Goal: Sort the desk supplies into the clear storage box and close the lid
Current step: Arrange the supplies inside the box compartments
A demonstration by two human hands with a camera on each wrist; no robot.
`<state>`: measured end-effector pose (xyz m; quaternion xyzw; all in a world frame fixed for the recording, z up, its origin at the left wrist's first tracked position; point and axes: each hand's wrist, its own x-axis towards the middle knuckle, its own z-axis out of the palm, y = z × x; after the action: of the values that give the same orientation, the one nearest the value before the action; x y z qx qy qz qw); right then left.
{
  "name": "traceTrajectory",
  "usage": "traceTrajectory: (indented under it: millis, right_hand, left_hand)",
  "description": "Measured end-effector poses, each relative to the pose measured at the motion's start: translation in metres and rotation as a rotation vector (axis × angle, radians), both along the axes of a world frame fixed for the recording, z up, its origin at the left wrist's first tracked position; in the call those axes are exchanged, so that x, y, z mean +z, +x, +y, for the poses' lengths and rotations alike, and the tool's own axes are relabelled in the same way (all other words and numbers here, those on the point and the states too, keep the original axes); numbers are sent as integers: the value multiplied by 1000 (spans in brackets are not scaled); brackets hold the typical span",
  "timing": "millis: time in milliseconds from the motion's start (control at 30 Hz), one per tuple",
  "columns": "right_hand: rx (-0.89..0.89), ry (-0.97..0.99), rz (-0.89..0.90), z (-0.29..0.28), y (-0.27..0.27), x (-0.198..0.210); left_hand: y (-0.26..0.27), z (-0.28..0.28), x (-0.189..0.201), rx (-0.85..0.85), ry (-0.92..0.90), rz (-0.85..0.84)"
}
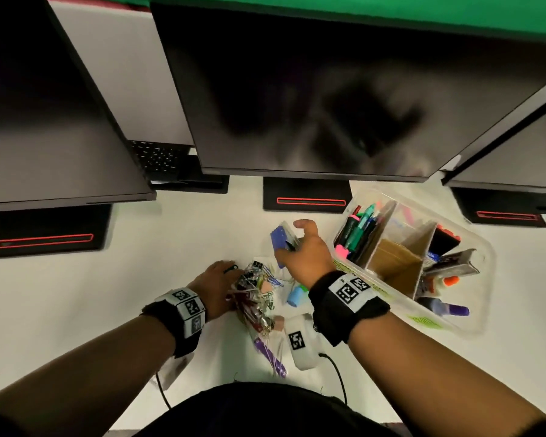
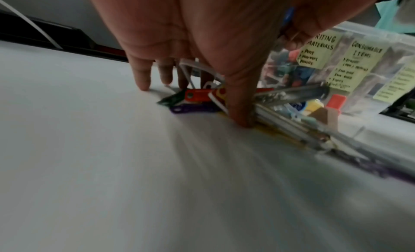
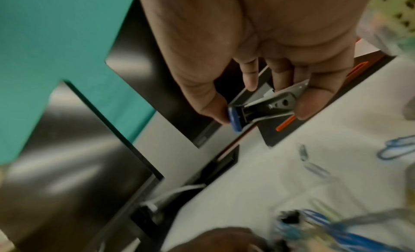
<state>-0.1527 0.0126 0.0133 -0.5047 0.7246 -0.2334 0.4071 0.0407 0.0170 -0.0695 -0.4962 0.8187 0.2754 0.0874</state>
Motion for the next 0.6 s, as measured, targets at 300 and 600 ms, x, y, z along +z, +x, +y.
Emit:
traceTrajectory:
  millis: [300, 600]
  right_hand:
    - [-434, -284, -211, 32, -99, 69]
    - [-812, 49, -302, 61, -186, 41]
  left_hand:
    - [-27, -16, 25, 76, 23, 92]
    - [-37, -10, 19, 114, 7, 31]
